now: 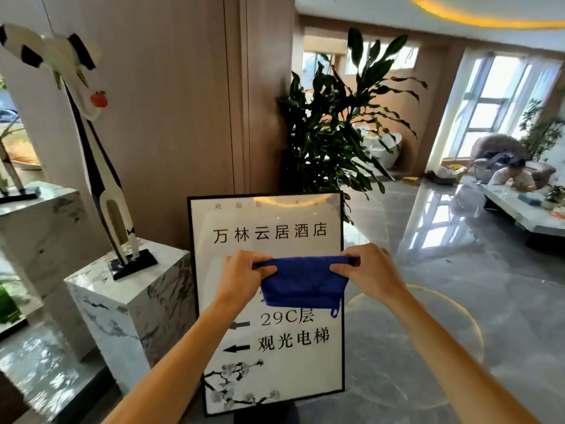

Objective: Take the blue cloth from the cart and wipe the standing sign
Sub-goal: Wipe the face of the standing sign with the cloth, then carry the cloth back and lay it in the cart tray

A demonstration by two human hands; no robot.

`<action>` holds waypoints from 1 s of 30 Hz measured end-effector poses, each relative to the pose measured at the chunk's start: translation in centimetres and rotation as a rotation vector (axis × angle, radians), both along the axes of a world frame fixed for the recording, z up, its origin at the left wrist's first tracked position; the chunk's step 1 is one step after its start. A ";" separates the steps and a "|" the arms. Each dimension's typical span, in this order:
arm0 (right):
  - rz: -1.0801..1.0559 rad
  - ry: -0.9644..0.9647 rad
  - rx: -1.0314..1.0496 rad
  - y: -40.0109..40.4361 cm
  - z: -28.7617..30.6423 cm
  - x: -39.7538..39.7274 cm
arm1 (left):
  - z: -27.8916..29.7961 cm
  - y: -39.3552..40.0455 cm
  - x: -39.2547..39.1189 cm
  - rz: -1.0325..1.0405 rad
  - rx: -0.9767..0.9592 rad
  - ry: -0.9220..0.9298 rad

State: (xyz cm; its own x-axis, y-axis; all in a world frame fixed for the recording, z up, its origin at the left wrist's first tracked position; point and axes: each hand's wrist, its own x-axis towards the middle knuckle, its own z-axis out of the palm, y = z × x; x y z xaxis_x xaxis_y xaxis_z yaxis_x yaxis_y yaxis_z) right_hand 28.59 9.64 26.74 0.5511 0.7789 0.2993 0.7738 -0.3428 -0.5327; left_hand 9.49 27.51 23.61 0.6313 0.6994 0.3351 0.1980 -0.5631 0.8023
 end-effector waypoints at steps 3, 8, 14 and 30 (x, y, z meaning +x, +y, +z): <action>0.001 0.016 -0.002 0.0 -1.1 -0.6 | -0.9 0.2 -0.7 -0.008 -0.032 0.017; -0.051 0.090 -0.028 0.6 -3.7 -2.1 | -2.3 1.0 -1.9 -0.035 -0.088 0.058; -0.084 0.163 -0.053 1.0 -6.4 -6.7 | -4.9 2.8 -5.0 -0.067 -0.122 0.125; -0.484 0.245 -0.043 -6.9 -12.6 -19.3 | -11.0 -0.3 -9.8 -0.409 -0.192 0.236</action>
State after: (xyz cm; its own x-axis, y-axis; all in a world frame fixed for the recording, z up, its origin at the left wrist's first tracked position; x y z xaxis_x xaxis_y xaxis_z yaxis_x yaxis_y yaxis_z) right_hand 9.28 2.75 14.18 0.8995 0.4274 0.0902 0.3768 -0.6547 -0.6553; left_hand -0.34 27.26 12.64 0.9095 0.4138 0.0402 0.1801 -0.4791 0.8591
